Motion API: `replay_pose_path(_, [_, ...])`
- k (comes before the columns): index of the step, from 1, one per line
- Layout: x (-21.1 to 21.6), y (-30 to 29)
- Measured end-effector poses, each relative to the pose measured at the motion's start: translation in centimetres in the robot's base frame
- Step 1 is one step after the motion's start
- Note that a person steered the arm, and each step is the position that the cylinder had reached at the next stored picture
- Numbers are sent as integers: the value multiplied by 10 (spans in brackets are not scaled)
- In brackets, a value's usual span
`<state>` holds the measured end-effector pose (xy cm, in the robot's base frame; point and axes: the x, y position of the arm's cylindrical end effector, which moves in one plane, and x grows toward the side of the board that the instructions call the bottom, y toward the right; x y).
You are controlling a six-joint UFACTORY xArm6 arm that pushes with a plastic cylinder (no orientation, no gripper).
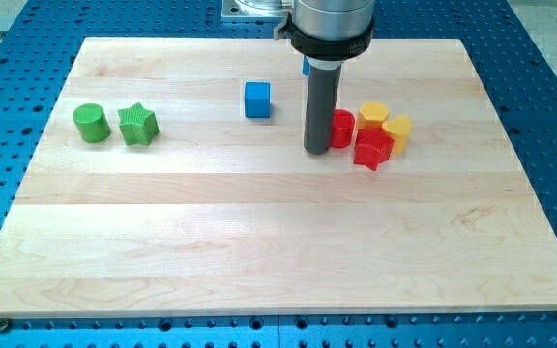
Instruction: Place the green blocks toward the blue cube
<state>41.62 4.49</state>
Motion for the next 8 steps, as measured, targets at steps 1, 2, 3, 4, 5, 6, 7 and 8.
replay_pose_path(1, [19, -67])
replay_pose_path(2, [32, -104])
replay_pose_path(3, [25, -104])
replay_pose_path(4, [31, -201])
replay_pose_path(5, [32, -269])
replay_pose_path(6, [27, -323])
replay_pose_path(7, [-14, -335])
replay_pose_path(8, [-23, -256])
